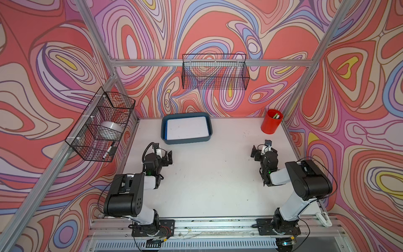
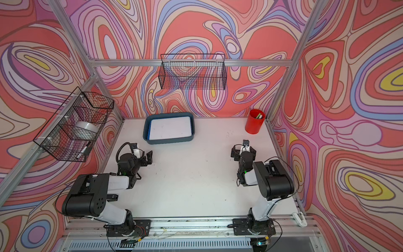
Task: Put the whiteboard into the storage box
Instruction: Reset both arms
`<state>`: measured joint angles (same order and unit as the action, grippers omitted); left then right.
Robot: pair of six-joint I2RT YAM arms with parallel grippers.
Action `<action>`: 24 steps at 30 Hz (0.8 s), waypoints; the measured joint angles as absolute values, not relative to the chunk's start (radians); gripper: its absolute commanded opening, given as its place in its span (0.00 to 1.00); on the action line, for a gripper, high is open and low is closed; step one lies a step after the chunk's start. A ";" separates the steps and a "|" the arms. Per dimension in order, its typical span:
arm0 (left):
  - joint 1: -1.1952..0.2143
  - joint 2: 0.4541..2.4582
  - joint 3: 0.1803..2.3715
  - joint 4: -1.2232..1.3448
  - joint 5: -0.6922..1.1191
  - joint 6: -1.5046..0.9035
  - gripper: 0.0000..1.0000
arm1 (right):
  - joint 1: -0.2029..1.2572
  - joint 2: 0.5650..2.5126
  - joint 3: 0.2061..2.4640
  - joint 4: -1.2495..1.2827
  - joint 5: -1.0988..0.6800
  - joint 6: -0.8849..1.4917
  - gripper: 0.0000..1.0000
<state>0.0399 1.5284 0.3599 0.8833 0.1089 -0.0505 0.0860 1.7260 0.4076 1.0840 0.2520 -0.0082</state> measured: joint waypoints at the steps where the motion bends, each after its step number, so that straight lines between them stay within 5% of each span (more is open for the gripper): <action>1: 0.040 1.528 0.360 0.884 0.134 -0.042 1.00 | 0.084 1.726 0.408 1.083 0.240 -0.009 0.99; 6: 0.040 1.528 0.346 0.897 0.239 0.001 1.00 | 0.057 1.725 0.409 1.075 0.145 -0.019 0.99; 24: 0.038 1.528 0.353 0.888 0.070 -0.049 1.00 | 0.027 1.724 0.429 1.016 0.229 0.054 0.99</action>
<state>0.0380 1.5284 0.3534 0.8883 0.0700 -0.0486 0.0265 1.7241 0.4286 1.0161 0.2287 0.0540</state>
